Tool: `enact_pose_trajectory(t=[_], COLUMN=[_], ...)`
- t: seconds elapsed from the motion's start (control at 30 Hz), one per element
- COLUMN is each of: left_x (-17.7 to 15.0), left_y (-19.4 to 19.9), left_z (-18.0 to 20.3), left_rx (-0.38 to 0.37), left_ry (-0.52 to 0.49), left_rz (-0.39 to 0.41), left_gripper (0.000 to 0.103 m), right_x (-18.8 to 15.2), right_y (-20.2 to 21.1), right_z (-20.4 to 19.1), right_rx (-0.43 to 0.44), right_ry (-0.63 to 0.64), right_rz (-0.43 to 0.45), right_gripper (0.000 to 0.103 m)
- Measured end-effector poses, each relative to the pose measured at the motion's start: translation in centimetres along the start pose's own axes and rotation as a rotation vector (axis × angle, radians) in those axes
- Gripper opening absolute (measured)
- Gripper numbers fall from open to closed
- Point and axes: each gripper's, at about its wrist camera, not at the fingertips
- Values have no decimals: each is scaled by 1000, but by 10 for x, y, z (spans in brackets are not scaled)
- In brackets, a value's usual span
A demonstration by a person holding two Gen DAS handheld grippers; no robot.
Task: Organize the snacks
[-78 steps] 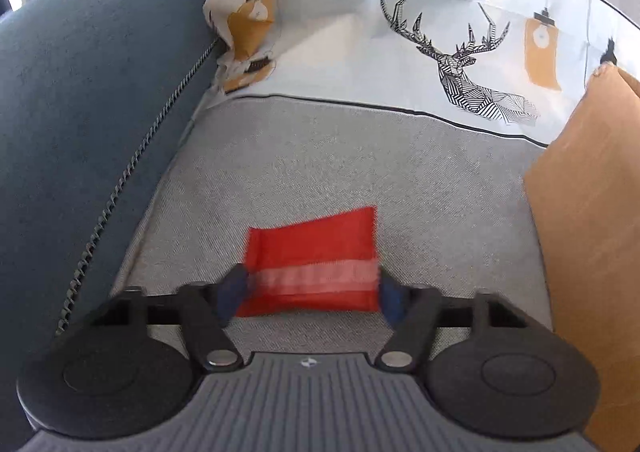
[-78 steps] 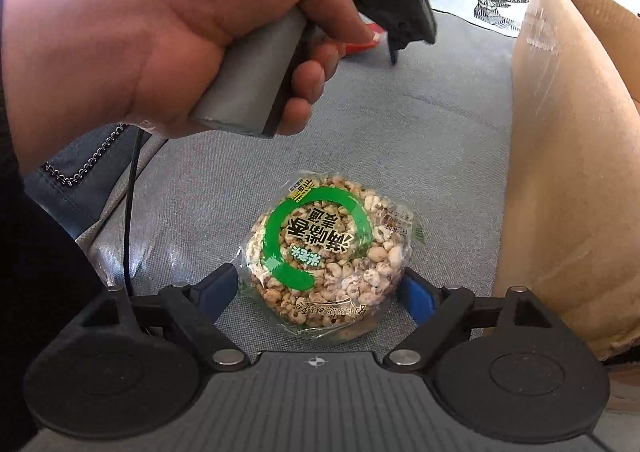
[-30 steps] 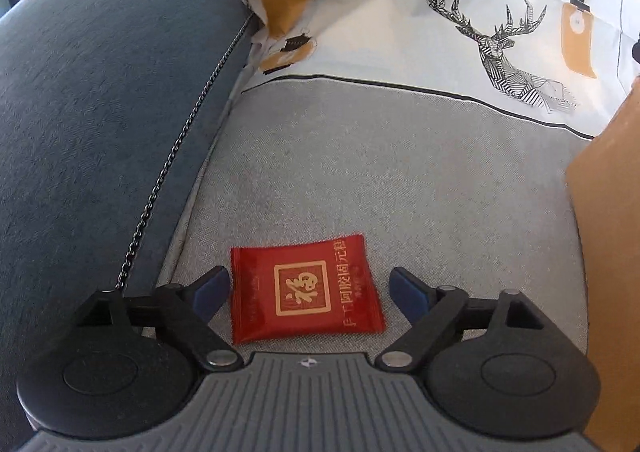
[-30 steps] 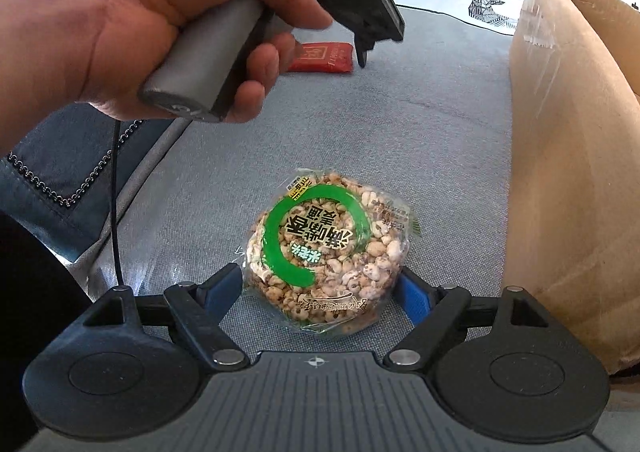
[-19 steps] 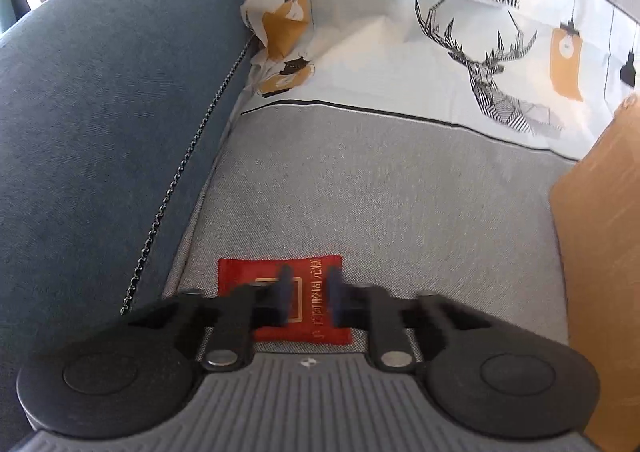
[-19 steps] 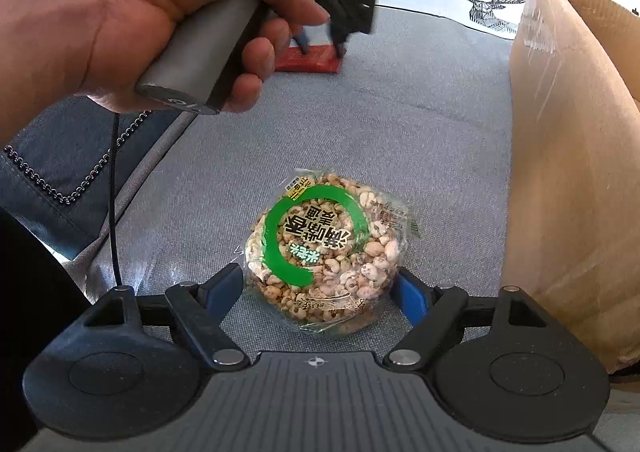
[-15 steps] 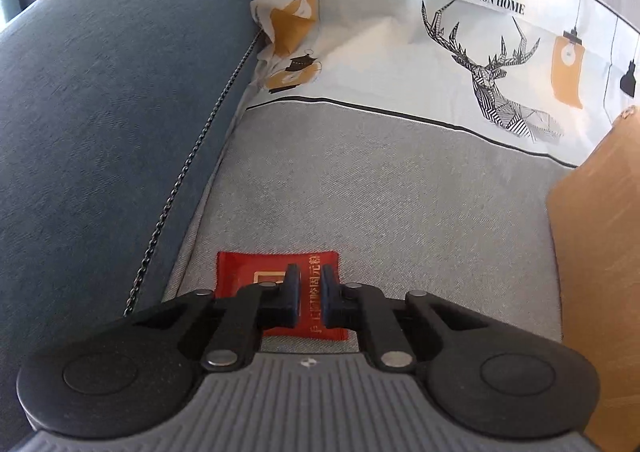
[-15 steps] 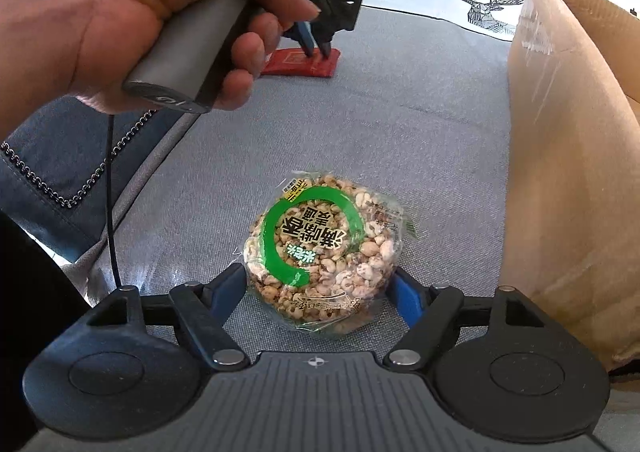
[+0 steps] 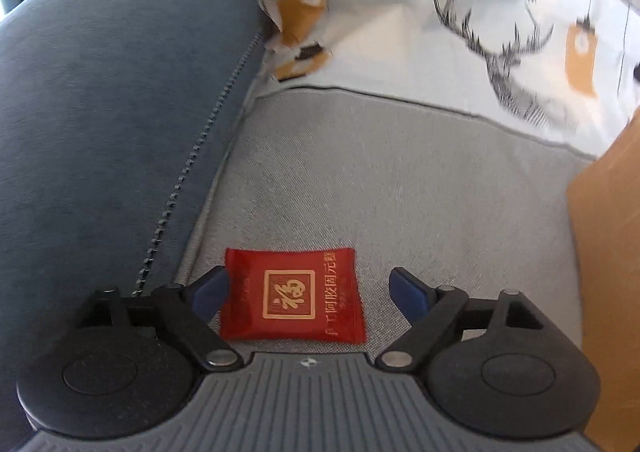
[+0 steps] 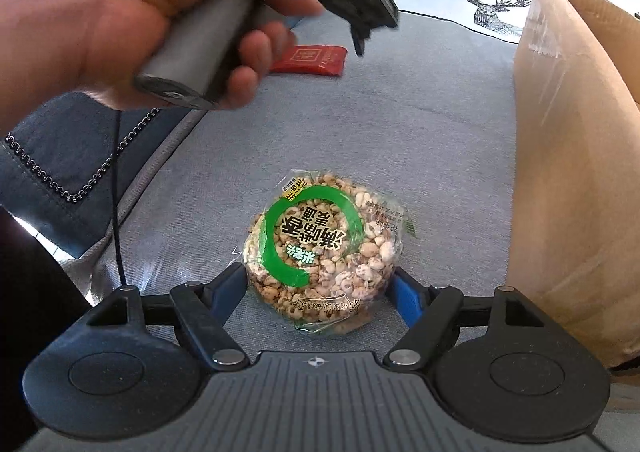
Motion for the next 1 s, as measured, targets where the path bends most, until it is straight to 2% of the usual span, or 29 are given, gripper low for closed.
enact_pose_trajectory(t=[0.07,0.13,0.27,0.33,0.63,0.83,0.9,0.97,1.0], left_x=[-2,-1,-2,0,11,9,7,2,-1], left_y=[-2,1,6,13,45,71,81,92,98], left_z=[2,1,-1,-3,-40,-60,-64,-67,-69], left_rx=[0,-17,0,3,-71,-144,-160,-174,-180], left_ry=[-12,-9,-18,-4,158,224,229,234,237], left_rz=[-1,11,43,75,147,183,200,214,221], left_gripper=[81,58,39,25,8,5,5,5,5], right_x=[0,0,0,1,1,7,9,10,12], right_y=[0,0,1,1,4,15,19,23,25], right_z=[2,4,5,5,0,-6,-8,-9,-10], right_rx=[4,9,9,7,-3,5,11,13,13], right_ry=[1,-2,0,0,6,10,14,15,16], right_rz=[0,-1,-2,-1,8,47,61,74,81], right_gripper=[78,78,78,78,77,76,69,68,50])
Point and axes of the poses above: each gripper's, at about its wrist camera, not at the fingertips, and y roughly against the way its jaws point, z to its right, x to its top, and after that the axes turned 1 degree about z, right-handed
